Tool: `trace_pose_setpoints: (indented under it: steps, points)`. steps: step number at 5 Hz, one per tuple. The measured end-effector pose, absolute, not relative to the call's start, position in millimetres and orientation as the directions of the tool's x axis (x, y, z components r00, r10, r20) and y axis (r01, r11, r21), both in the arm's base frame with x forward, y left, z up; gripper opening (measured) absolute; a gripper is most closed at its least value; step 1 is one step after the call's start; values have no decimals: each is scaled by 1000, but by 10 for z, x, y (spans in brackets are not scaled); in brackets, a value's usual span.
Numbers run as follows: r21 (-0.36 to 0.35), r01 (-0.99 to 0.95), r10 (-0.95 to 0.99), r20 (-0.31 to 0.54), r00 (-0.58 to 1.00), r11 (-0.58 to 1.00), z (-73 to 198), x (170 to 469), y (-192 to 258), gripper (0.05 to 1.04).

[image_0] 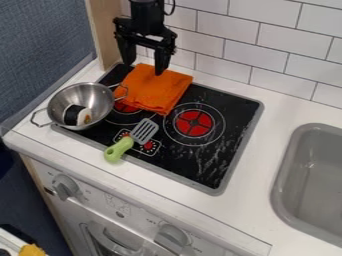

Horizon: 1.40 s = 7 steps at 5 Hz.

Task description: Put the orange cloth on the right burner

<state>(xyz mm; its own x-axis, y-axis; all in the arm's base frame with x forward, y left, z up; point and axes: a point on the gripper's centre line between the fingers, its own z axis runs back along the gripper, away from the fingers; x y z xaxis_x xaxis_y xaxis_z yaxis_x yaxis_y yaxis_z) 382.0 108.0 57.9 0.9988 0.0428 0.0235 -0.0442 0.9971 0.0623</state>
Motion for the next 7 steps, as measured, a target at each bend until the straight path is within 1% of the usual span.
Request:
trace_pose_setpoints:
  steps: [1, 3, 5, 7]
  points:
    - [65, -57, 58, -12, 998, 996, 401, 3866, 1121, 1001]
    - [56, -58, 60, -45, 997, 997, 152, 3846, 1118, 1001]
    - [20, 13, -12, -45, 999, 1000, 89, 3856, 807, 1002]
    - [-28, 213, -214, -30, 976, 977, 108, 3925, -137, 1001]
